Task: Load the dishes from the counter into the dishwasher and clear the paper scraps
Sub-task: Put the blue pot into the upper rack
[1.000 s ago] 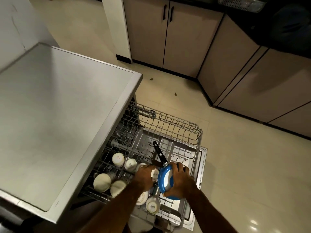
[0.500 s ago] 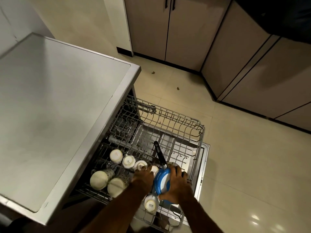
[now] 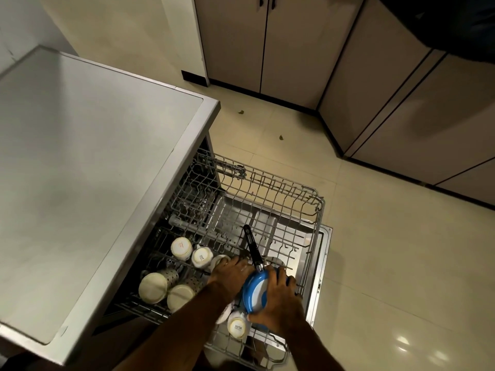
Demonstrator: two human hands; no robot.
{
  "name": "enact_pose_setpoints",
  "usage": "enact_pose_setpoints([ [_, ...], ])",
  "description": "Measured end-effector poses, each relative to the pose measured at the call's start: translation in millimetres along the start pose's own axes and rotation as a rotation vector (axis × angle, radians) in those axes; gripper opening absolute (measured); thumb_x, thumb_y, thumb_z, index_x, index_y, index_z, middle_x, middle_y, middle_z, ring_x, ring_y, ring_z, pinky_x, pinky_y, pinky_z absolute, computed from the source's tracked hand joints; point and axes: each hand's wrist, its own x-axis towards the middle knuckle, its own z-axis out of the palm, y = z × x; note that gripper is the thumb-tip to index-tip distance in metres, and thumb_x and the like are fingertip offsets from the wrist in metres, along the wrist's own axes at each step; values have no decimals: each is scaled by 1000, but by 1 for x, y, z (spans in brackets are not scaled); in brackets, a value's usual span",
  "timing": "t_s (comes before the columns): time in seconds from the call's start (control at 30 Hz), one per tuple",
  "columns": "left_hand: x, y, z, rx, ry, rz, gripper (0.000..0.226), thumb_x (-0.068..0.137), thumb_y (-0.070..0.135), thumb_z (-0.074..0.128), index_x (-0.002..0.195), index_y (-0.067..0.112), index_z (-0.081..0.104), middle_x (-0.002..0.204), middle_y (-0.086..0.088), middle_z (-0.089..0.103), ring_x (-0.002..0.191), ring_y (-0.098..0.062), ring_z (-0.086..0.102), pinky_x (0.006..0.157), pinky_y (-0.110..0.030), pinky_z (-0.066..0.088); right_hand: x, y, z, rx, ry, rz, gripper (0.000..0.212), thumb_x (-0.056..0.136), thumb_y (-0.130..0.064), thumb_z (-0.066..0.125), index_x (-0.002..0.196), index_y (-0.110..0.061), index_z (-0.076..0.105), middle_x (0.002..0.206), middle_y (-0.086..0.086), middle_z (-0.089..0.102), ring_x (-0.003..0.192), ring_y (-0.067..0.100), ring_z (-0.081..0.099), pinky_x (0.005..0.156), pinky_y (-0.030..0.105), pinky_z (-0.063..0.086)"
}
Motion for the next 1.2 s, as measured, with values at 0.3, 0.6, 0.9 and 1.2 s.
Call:
enact_pose_setpoints([
  [0.3,20,-6,10,32,32,10,68,91,15,66,149,16,32,148,-10,47,139,-31,40,114,-46,30,-1,2,6,22,56,-16,137,53,-68,85,158,-31,6,160,-1,17,144,31,23,108,53,47],
  [0.6,22,-12,20,-205,127,46,65,91,30,68,148,18,38,148,-3,46,137,-24,36,117,-40,30,-13,4,21,83,169,-43,138,48,-74,79,159,-33,8,154,-6,24,142,22,22,110,47,46],
  [0.9,-5,-23,28,-665,192,-68,76,89,12,68,154,29,31,150,2,37,141,-22,38,117,-45,37,-22,2,0,170,160,-136,134,48,-75,77,157,-29,14,155,-6,23,140,23,27,106,47,49],
  [1.2,-13,-29,12,-998,323,-228,66,95,15,68,152,29,39,148,0,43,136,-20,45,116,-45,40,-27,6,-7,79,136,-137,140,46,-85,71,158,-27,12,160,-5,22,143,24,29,110,51,46],
])
